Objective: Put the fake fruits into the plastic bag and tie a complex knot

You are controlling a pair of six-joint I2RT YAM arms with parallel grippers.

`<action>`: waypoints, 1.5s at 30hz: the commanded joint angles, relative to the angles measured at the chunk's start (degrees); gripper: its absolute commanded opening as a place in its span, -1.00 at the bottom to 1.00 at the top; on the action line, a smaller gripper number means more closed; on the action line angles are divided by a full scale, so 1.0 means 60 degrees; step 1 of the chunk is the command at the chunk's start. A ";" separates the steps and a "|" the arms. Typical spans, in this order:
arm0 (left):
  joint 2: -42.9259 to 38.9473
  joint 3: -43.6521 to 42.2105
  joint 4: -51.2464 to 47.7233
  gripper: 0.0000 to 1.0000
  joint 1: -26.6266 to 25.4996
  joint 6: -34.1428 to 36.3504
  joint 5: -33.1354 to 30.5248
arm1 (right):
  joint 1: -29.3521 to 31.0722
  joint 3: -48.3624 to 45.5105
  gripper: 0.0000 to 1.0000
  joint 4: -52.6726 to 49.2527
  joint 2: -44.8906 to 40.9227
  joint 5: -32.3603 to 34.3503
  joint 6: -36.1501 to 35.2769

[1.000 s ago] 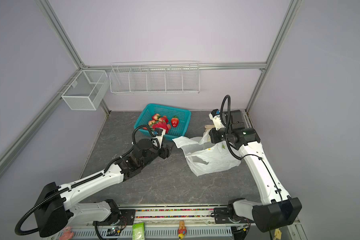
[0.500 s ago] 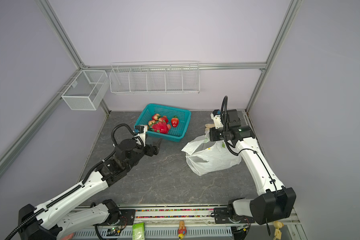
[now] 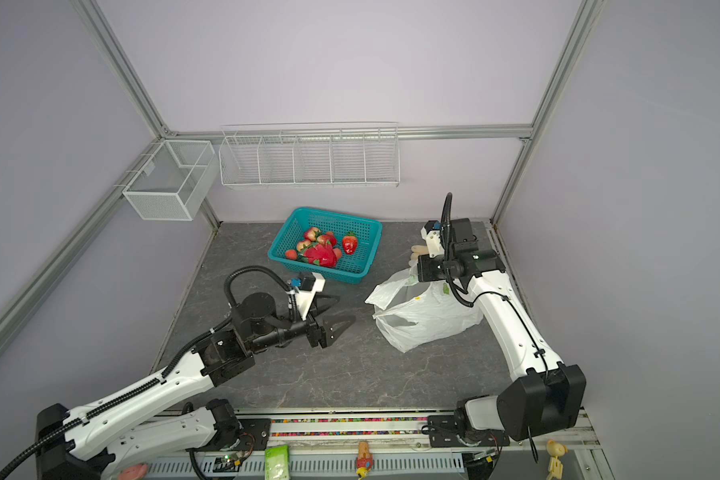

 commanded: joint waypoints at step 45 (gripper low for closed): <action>0.3843 0.1638 0.2099 -0.96 -0.1824 0.3995 0.0820 | -0.0405 0.0088 -0.87 0.1313 0.0462 0.0998 0.2756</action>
